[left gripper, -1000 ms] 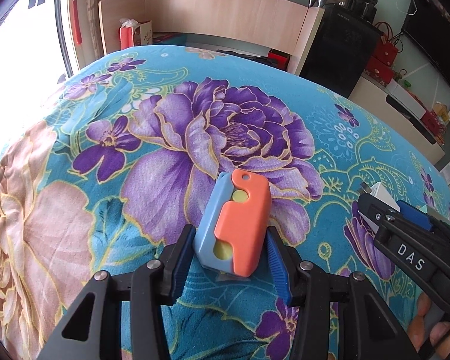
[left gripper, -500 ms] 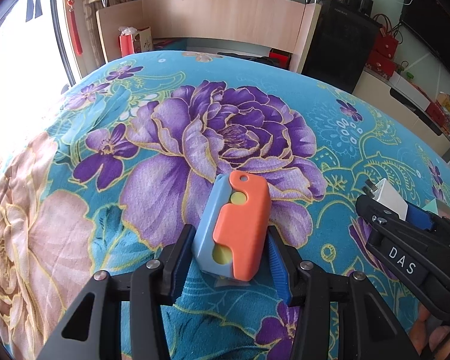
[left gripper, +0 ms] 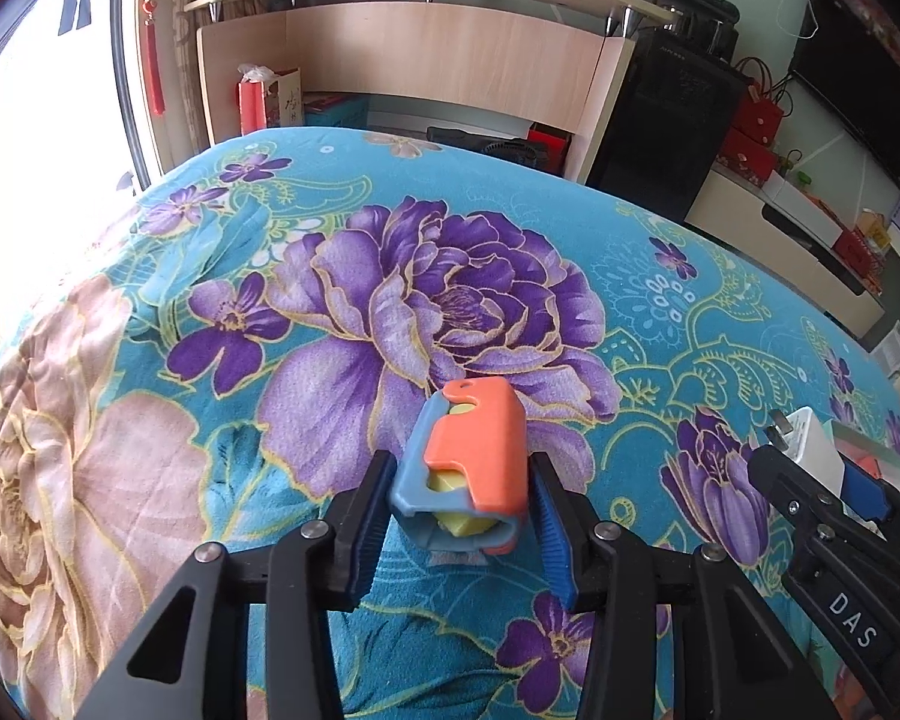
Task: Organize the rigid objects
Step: 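Lift and turn the toy with the left tool while the right tool holds the cube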
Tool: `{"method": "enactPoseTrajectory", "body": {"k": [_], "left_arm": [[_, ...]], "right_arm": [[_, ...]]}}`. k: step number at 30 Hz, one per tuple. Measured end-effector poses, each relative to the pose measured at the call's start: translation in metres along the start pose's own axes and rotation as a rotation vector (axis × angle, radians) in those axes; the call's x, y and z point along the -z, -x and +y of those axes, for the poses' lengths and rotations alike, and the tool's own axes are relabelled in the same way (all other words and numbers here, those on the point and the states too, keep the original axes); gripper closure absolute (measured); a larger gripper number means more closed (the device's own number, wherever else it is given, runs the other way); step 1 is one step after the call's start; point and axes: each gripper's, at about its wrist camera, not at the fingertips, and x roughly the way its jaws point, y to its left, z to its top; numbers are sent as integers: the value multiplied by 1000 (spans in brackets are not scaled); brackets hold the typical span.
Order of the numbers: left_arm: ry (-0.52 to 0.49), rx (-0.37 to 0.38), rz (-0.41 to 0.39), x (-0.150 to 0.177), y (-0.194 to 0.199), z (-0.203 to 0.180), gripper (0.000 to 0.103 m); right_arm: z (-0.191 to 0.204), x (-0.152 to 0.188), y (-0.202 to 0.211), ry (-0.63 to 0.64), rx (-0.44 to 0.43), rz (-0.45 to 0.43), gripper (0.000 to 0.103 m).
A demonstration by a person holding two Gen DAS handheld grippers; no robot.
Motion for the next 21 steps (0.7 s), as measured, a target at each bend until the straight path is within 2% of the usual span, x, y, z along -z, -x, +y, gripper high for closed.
{"method": "enactPoseTrajectory", "body": {"k": [6, 11, 12, 13, 14, 16, 21], "left_arm": [[-7, 31, -19, 2, 12, -6, 58], [-28, 51, -52, 4, 28, -13, 64], [-36, 59, -59, 4, 31, -15, 68], [-43, 65, -63, 5, 33, -18, 78], [-45, 81, -65, 5, 34, -20, 80], [-58, 105, -60, 7, 33, -25, 80], [-55, 103, -53, 9, 30, -24, 80]], "right_arm": [[-12, 6, 33, -29, 6, -45, 43], [-25, 19, 50, -56, 24, -53, 43], [-28, 21, 53, -64, 30, -51, 43], [-32, 24, 56, -73, 35, -49, 43], [-35, 26, 58, -81, 37, -45, 43], [-43, 31, 62, -98, 41, -45, 43], [-60, 39, 66, -146, 46, -46, 43]]}}
